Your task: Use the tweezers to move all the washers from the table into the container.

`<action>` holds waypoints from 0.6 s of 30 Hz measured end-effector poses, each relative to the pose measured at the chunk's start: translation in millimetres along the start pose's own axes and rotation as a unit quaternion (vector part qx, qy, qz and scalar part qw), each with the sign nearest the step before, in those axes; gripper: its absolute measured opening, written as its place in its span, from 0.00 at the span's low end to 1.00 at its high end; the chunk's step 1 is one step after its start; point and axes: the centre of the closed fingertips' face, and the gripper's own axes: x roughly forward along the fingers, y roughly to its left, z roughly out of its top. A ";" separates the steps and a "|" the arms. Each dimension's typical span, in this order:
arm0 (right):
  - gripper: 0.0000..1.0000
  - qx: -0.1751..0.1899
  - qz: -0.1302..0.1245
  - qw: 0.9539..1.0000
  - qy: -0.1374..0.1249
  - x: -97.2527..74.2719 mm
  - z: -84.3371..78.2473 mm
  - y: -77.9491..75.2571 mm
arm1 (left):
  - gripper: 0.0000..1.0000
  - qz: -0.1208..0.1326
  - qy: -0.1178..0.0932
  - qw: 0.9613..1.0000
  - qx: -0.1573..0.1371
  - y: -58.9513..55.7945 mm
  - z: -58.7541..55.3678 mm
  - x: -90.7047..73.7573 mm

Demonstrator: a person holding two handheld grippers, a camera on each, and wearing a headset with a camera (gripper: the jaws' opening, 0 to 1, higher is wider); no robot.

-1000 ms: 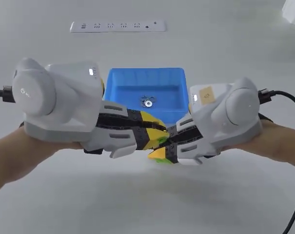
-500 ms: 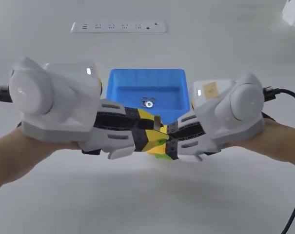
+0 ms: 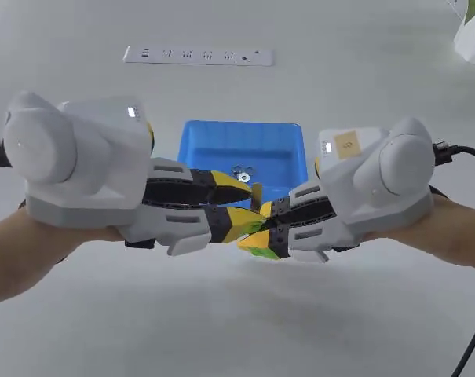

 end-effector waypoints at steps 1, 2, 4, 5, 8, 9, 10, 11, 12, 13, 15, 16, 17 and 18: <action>0.09 0.001 0.001 1.000 0.000 -0.6 0.7 0.1 | 0.23 0.003 0.001 1.000 -0.003 0.5 -0.6 -2.4; 0.09 0.001 0.002 1.000 0.000 -1.2 1.7 0.0 | 0.23 0.004 0.001 1.000 -0.004 0.8 -1.2 -3.8; 0.09 0.001 0.002 1.000 0.003 -2.1 2.0 -1.3 | 0.24 0.011 0.005 1.000 -0.009 1.9 -4.2 -8.9; 0.09 0.000 0.001 1.000 0.005 -2.6 2.5 -1.8 | 0.24 0.014 0.004 1.000 -0.011 2.4 -4.7 -11.3; 0.09 -0.001 -0.003 1.000 0.003 -6.1 7.6 -4.6 | 0.28 0.029 0.000 0.999 -0.021 4.5 -5.7 -20.5; 0.09 -0.001 -0.006 1.000 0.000 -8.6 11.5 -5.7 | 0.29 0.037 -0.006 0.999 -0.027 6.4 -5.3 -24.8; 0.09 -0.001 -0.008 1.000 -0.002 -10.1 13.9 -7.0 | 0.31 0.044 -0.011 0.998 -0.033 7.9 -4.5 -27.6; 0.09 -0.002 -0.011 1.000 -0.004 -12.7 17.8 -8.5 | 0.33 0.052 -0.018 0.998 -0.043 10.1 -4.2 -31.4; 0.09 -0.004 -0.013 1.000 -0.005 -14.5 20.5 -9.5 | 0.37 0.055 -0.019 0.997 -0.050 11.0 -5.3 -33.8; 0.09 -0.007 -0.016 1.000 -0.006 -16.9 24.1 -11.0 | 0.41 0.054 -0.020 0.997 -0.055 11.0 -6.8 -37.0; 0.09 -0.010 -0.018 1.000 -0.008 -19.8 29.3 -11.6 | 0.44 0.055 -0.023 0.996 -0.062 10.6 -8.5 -40.8; 0.09 -0.012 -0.019 1.000 -0.009 -21.5 32.6 -12.4 | 0.45 0.060 -0.022 0.996 -0.063 10.9 -10.5 -43.2; 0.09 -0.014 -0.020 1.000 -0.009 -22.4 34.4 -12.8 | 0.46 0.062 -0.020 0.996 -0.064 11.0 -12.0 -44.7; 0.09 -0.017 -0.022 1.000 -0.008 -23.7 36.4 -14.2 | 0.48 0.065 -0.019 0.995 -0.067 10.9 -13.7 -47.0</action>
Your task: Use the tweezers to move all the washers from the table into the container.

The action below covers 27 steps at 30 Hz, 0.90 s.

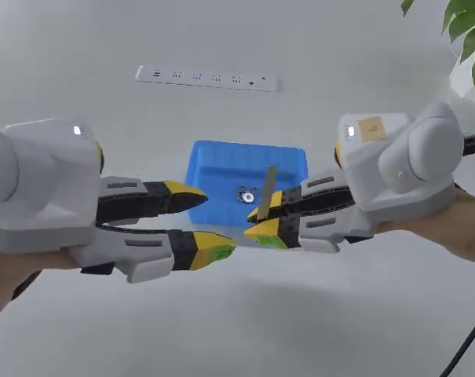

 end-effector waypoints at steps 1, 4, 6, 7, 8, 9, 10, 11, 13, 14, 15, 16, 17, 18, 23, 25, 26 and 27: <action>0.09 -0.001 -0.001 1.000 0.000 -0.8 1.3 -0.8 | 0.50 0.002 -0.001 1.000 -0.002 0.3 -0.7 -1.4; 0.09 -0.006 -0.003 1.000 0.003 -3.8 6.5 -3.3 | 0.54 0.012 -0.002 1.000 -0.008 2.0 -3.8 -6.0; 0.09 -0.009 -0.004 1.000 0.002 -6.3 11.2 -6.5 | 0.54 0.016 -0.004 1.000 -0.009 2.9 -4.8 -7.8; 0.09 -0.011 -0.005 1.000 0.002 -7.2 13.0 -8.3 | 0.54 0.021 -0.010 1.000 -0.011 4.2 -4.2 -9.5; 0.09 -0.013 -0.008 1.000 0.001 -8.4 16.0 -11.0 | 0.54 0.022 -0.012 1.000 -0.013 4.6 -4.2 -10.6; 0.09 -0.014 -0.010 1.000 0.000 -9.0 18.1 -12.9 | 0.54 0.023 -0.015 0.999 -0.016 5.4 -3.8 -11.9; 0.09 -0.015 -0.013 1.000 -0.003 -9.5 21.0 -15.9 | 0.55 0.024 -0.017 0.999 -0.016 6.0 -3.8 -12.7; 0.09 -0.016 -0.015 1.000 -0.005 -9.7 22.9 -18.0 | 0.55 0.025 -0.016 0.999 -0.016 7.0 -4.2 -13.2; 0.09 -0.015 -0.022 1.000 -0.011 -9.6 28.1 -24.7 | 0.57 0.028 -0.014 0.999 -0.017 9.4 -5.2 -14.3; 0.09 -0.015 -0.026 0.999 -0.012 -9.6 30.2 -28.2 | 0.58 0.031 -0.014 0.999 -0.018 11.0 -5.6 -15.0; 0.09 -0.014 -0.032 0.999 -0.017 -9.7 33.5 -34.1 | 0.59 0.035 -0.016 0.999 -0.021 13.8 -5.8 -16.2; 0.09 -0.012 -0.035 0.999 -0.020 -9.7 35.4 -38.1 | 0.60 0.036 -0.019 0.999 -0.025 15.2 -5.8 -16.9; 0.09 -0.011 -0.039 0.999 -0.022 -9.7 37.0 -42.1 | 0.60 0.037 -0.021 0.999 -0.029 16.2 -6.0 -17.5; 0.09 -0.010 -0.046 0.999 -0.022 -9.1 38.2 -49.1 | 0.60 0.040 -0.027 0.998 -0.035 18.3 -5.9 -18.3; 0.09 -0.008 -0.060 0.998 -0.018 -2.8 37.8 -71.3 | 0.61 0.048 -0.032 0.997 -0.057 26.4 -11.3 -19.2; 0.09 -0.006 -0.062 0.998 -0.013 2.5 33.6 -78.8 | 0.61 0.051 -0.032 0.996 -0.060 28.7 -13.3 -18.9; 0.09 -0.005 -0.062 0.998 -0.010 4.9 30.9 -81.7 | 0.61 0.051 -0.032 0.996 -0.061 29.6 -13.8 -18.8; 0.09 -0.005 -0.063 0.998 -0.005 7.1 27.9 -84.1 | 0.61 0.053 -0.032 0.996 -0.065 31.2 -14.4 -18.6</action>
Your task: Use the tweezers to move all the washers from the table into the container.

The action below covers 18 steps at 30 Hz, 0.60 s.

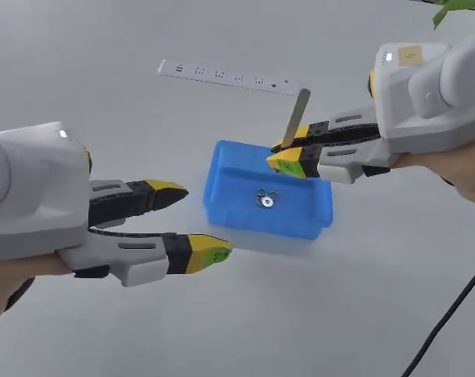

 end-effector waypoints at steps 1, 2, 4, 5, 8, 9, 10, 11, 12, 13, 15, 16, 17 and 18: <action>0.09 0.000 -0.001 1.000 0.004 3.5 -3.9 -2.7 | 0.61 0.001 -0.002 1.000 -0.002 1.1 0.2 -0.1; 0.09 0.002 0.000 1.000 0.005 5.6 -6.0 -3.9 | 0.61 0.002 -0.006 1.000 -0.005 2.4 0.8 -0.2; 0.09 0.006 0.004 1.000 0.009 10.8 -12.0 -5.4 | 0.61 0.006 -0.005 1.000 -0.008 4.9 0.0 -0.2; 0.09 0.005 0.005 1.000 0.014 14.1 -17.0 -6.8 | 0.61 0.008 -0.003 1.000 -0.008 5.8 -1.3 0.0; 0.10 0.009 0.007 1.000 0.016 20.8 -25.5 -9.0 | 0.60 0.012 0.001 1.000 -0.010 8.6 -6.6 1.4; 0.10 0.011 0.007 1.000 0.016 22.6 -28.1 -9.1 | 0.60 0.014 0.002 1.000 -0.012 9.1 -7.9 1.7; 0.10 0.013 0.008 1.000 0.016 25.5 -31.6 -9.0 | 0.60 0.016 0.003 1.000 -0.014 9.6 -9.7 2.3; 0.10 0.011 0.008 1.000 0.018 27.2 -34.3 -8.7 | 0.60 0.017 0.003 1.000 -0.016 9.9 -10.7 2.6; 0.10 0.009 0.009 1.000 0.019 29.8 -37.7 -8.2 | 0.60 0.019 0.003 1.000 -0.018 10.4 -11.9 3.2; 0.10 0.009 0.009 1.000 0.018 31.5 -39.6 -8.0 | 0.60 0.020 0.002 1.000 -0.020 10.6 -12.1 3.4; 0.10 0.004 0.009 1.000 0.024 36.0 -45.0 -8.6 | 0.60 0.022 0.003 0.999 -0.023 11.2 -13.7 4.0; 0.10 0.005 0.009 1.000 0.024 37.7 -46.8 -8.8 | 0.60 0.023 0.005 0.999 -0.022 11.7 -14.7 4.2; 0.10 0.004 0.010 1.000 0.026 39.9 -49.5 -9.3 | 0.60 0.025 0.007 0.999 -0.022 12.3 -15.6 4.4; 0.10 0.004 0.012 0.999 0.030 41.3 -51.8 -9.3 | 0.60 0.026 0.007 0.999 -0.023 12.7 -16.0 4.5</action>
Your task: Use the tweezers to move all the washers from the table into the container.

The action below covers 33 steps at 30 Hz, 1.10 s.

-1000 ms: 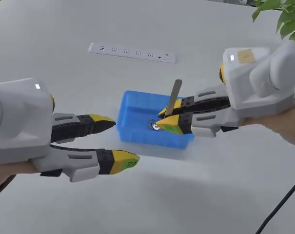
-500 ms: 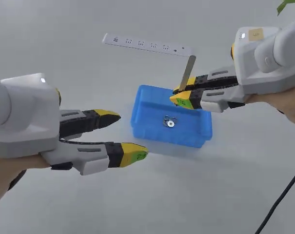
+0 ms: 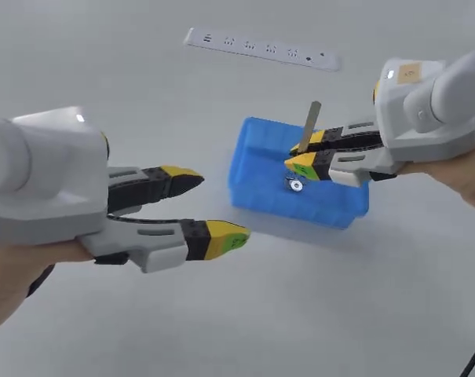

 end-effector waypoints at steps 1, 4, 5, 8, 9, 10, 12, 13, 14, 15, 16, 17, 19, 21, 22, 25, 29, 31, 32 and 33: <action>0.10 -0.001 0.001 1.000 0.002 1.6 -2.0 -0.2 | 0.60 0.001 0.000 1.000 -0.001 0.3 -0.1 0.1; 0.10 -0.002 0.002 1.000 0.002 3.2 -3.8 -1.3 | 0.60 0.002 0.002 1.000 0.000 0.9 -0.7 0.5; 0.10 -0.002 0.002 1.000 0.002 3.4 -4.1 -1.4 | 0.60 0.003 0.004 1.000 0.001 1.3 -1.4 0.8; 0.10 -0.006 0.001 1.000 0.002 3.5 -6.3 -1.6 | 0.60 0.004 0.007 1.000 0.002 2.3 -2.7 1.5; 0.10 -0.007 0.001 1.000 0.001 3.4 -7.0 -1.4 | 0.60 0.004 0.007 1.000 0.001 2.5 -2.4 1.7; 0.10 -0.009 -0.001 1.000 0.002 3.4 -8.1 -1.7 | 0.60 0.004 0.006 1.000 0.001 2.6 -2.2 1.9; 0.10 -0.009 -0.001 1.000 0.002 3.6 -11.2 -1.5 | 0.60 0.004 0.004 1.000 -0.002 2.3 -1.2 2.5; 0.10 -0.009 -0.003 1.000 0.004 3.8 -13.0 -1.9 | 0.60 0.003 0.003 1.000 -0.002 1.9 -0.8 3.0; 0.10 -0.008 -0.004 1.000 0.005 3.7 -14.5 -2.2 | 0.60 0.003 0.004 1.000 -0.001 1.8 -0.8 3.2; 0.10 -0.008 -0.005 1.000 0.006 3.5 -15.8 -2.4 | 0.60 0.003 0.005 1.000 0.001 1.7 -1.0 3.4; 0.10 -0.006 -0.007 1.000 0.005 3.4 -16.0 -2.6 | 0.60 0.002 0.007 1.000 0.003 1.4 -0.9 3.5; 0.10 -0.002 -0.005 1.000 0.003 3.4 -16.1 -1.4 | 0.60 0.002 0.007 1.000 0.003 1.3 -0.6 3.4; 0.10 -0.005 -0.006 1.000 0.003 3.7 -17.0 -0.5 | 0.60 0.001 0.009 1.000 0.005 1.3 0.0 2.9; 0.10 -0.004 -0.004 1.000 0.004 4.7 -18.5 0.6 | 0.60 0.001 0.009 1.000 0.006 1.2 0.2 2.6; 0.10 -0.007 -0.005 1.000 0.008 5.6 -20.3 0.9 | 0.60 0.001 0.011 1.000 0.006 1.1 -0.3 2.7; 0.10 -0.003 -0.005 1.000 0.003 6.5 -19.4 1.2 | 0.60 0.000 0.015 1.000 0.008 0.0 -1.7 3.2; 0.10 -0.005 -0.004 1.000 0.005 6.7 -18.6 1.6 | 0.60 -0.001 0.015 1.000 0.009 0.4 -1.4 3.8; 0.10 -0.005 -0.005 1.000 0.000 4.7 -14.9 1.7 | 0.60 -0.001 0.013 1.000 0.010 0.5 0.2 4.6; 0.10 -0.006 -0.007 1.000 -0.001 3.9 -13.4 1.5 | 0.60 -0.002 0.013 1.000 0.011 0.2 1.0 5.0; 0.10 -0.007 -0.008 1.000 -0.002 2.9 -11.2 0.9 | 0.60 -0.004 0.013 1.000 0.014 -0.4 2.2 5.5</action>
